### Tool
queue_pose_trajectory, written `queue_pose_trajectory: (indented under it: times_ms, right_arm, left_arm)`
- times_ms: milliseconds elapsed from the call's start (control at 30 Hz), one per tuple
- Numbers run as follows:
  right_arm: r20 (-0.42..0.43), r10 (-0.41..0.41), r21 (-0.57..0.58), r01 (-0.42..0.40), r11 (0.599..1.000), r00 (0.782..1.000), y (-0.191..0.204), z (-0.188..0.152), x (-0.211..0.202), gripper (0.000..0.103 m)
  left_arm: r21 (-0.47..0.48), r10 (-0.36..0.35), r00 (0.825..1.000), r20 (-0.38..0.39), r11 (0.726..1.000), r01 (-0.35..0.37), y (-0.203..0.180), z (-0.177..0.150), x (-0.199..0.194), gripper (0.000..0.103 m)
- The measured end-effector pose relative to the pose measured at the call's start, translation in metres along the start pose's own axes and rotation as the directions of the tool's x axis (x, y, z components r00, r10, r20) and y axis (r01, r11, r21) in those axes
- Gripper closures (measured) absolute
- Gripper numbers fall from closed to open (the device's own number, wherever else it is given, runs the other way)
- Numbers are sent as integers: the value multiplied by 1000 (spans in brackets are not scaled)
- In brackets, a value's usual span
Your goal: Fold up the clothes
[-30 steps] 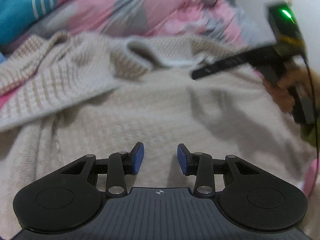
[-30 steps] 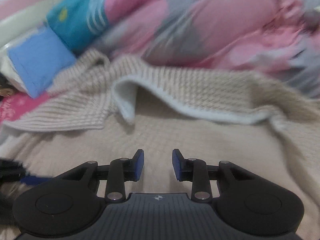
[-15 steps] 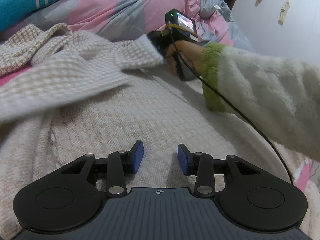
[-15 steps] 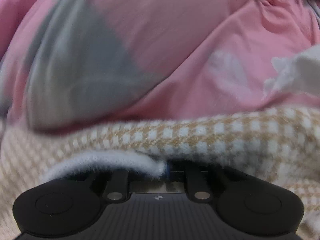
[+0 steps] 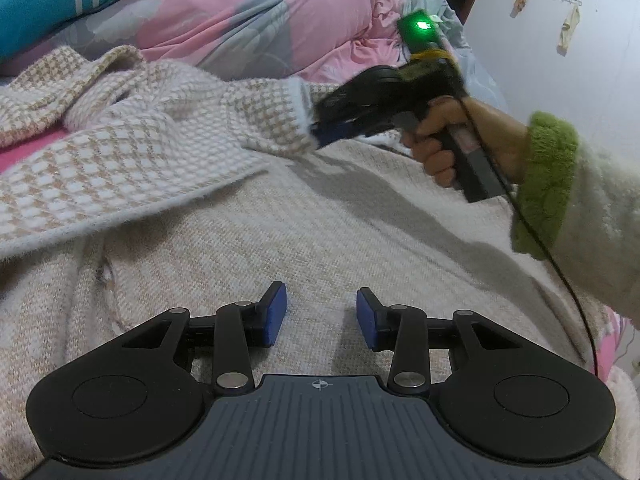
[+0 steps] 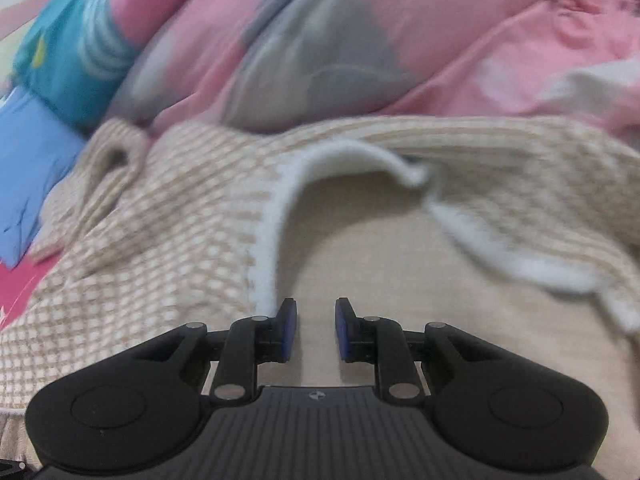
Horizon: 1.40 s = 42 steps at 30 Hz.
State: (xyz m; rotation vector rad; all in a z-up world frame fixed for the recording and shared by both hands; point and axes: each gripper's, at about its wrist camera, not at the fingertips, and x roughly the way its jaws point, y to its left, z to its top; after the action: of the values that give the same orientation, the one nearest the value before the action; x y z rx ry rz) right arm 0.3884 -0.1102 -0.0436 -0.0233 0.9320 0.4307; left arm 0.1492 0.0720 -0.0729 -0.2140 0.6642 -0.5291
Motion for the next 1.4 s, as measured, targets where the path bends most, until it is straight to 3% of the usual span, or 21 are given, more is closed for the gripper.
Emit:
queue_pose_trajectory:
  times_ms: [167, 367, 467, 567, 633, 800, 933, 1000, 1100, 1233, 1333, 1400]
  right_arm:
    - [18, 54, 44, -55, 998, 998, 16, 36, 44, 82]
    - [107, 12, 154, -29, 988, 994, 6, 71, 88, 91]
    - [124, -2, 167, -19, 986, 992, 6, 70, 84, 91]
    - [114, -32, 234, 4, 972, 993, -3, 55, 54, 87]
    - [121, -43, 283, 7, 959, 992, -14, 37, 19, 86]
    - [207, 31, 327, -99, 940, 978, -36, -41, -111, 85]
    - [308, 66, 355, -179, 917, 949, -61, -124, -234, 81]
    - [332, 77, 400, -214, 891, 940, -72, -171, -277, 78]
    - [311, 86, 459, -229, 859, 947, -69, -234, -301, 78]
    - [291, 134, 431, -255, 866, 947, -47, -279, -301, 78]
    - [265, 212, 318, -292, 902, 941, -14, -282, -281, 78]
    - [235, 247, 238, -302, 923, 940, 12, -279, -265, 77]
  left_arm:
    - [2, -4, 1000, 2, 1000, 4, 0, -1, 0, 63]
    - [15, -15, 1000, 6, 1000, 14, 0, -2, 1, 58]
    - [16, -17, 1000, 5, 1000, 17, -1, -1, 0, 57]
    - [22, -27, 999, 21, 999, 27, -5, -3, -8, 56]
    - [25, -40, 998, 40, 999, 39, -10, -5, -17, 54]
    - [32, -74, 994, 86, 997, 71, -20, -9, -38, 47]
    - [39, -101, 987, 123, 995, 97, -29, -13, -56, 40]
    - [14, -94, 989, 115, 996, 93, -32, -24, -73, 40]
    - [-30, -80, 992, 96, 996, 84, -37, -41, -101, 40]
    - [-83, 50, 991, 123, 996, -40, -27, -54, -148, 40]
    - [-119, 180, 972, 153, 980, -163, -19, -59, -183, 40]
    - [-130, 278, 946, 164, 957, -259, -13, -63, -199, 40]
